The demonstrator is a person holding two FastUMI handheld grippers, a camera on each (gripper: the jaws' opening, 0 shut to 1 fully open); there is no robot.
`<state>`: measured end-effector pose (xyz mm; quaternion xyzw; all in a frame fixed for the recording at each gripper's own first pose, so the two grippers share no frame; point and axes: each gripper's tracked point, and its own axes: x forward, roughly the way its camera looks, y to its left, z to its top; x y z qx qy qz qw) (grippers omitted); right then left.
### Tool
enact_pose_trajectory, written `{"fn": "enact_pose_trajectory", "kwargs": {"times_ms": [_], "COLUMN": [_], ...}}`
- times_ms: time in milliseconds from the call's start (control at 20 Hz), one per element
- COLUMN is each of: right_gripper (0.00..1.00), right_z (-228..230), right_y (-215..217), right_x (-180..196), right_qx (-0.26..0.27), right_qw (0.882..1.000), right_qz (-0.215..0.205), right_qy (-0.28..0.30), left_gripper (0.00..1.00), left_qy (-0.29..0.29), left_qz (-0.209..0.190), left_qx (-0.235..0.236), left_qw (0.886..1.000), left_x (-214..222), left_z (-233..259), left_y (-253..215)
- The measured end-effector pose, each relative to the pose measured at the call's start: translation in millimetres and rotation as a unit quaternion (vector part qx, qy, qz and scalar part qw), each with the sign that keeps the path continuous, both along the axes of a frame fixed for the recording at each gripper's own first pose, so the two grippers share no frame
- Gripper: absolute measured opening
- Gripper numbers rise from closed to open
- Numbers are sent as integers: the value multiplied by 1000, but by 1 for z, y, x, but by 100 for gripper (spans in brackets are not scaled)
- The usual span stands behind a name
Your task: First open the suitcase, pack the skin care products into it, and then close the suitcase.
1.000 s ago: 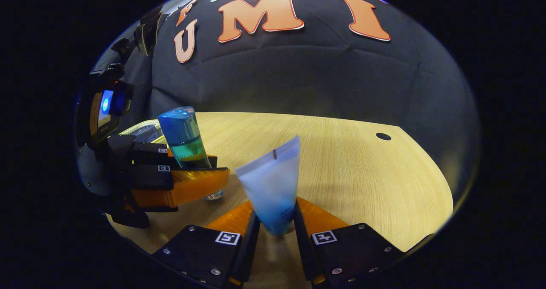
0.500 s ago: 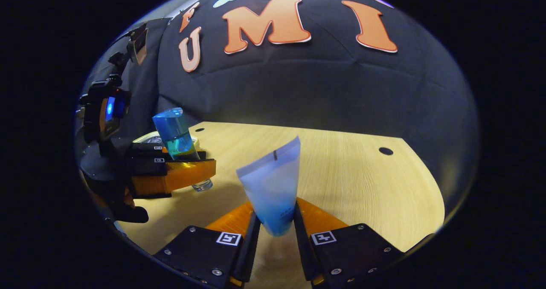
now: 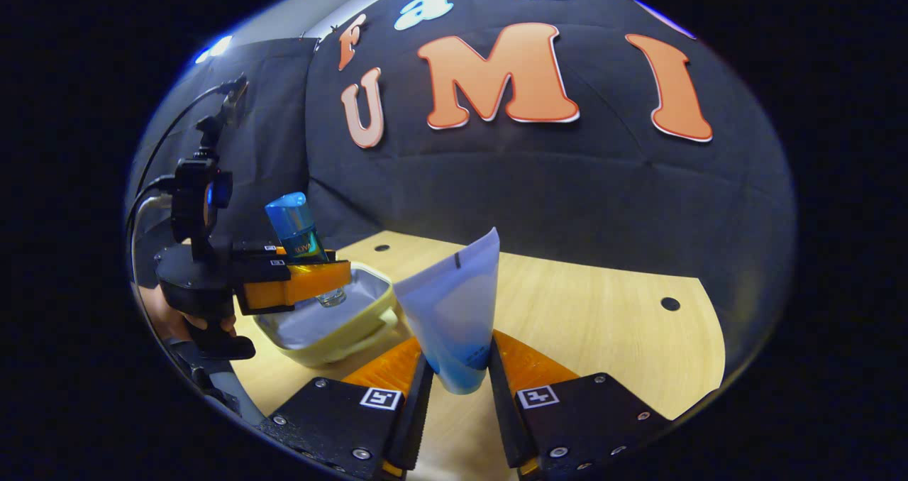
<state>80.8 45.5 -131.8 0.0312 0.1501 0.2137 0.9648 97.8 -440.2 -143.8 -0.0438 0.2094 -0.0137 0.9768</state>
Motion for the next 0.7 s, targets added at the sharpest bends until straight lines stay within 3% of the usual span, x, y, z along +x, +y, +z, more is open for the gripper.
{"fn": "enact_pose_trajectory", "kwargs": {"times_ms": [300, 500, 700], "right_gripper": [45, 45, 45], "right_z": [34, 35, 28], "right_y": [46, 67, 86], "right_x": [8, 7, 7], "right_qx": [-11, -22, -30], "right_qw": [1000, 999, 998], "right_qz": [-7, -32, -53], "right_qy": [-26, -13, 5], "left_gripper": [43, 41, 43], "left_qy": [9, 56, 122], "left_qz": [23, -2, -40], "left_qx": [15, 1, -17], "left_qw": [1000, 998, 992], "left_x": [-26, -23, -21], "left_z": [4, -35, -90], "left_y": [99, 137, 147]}}
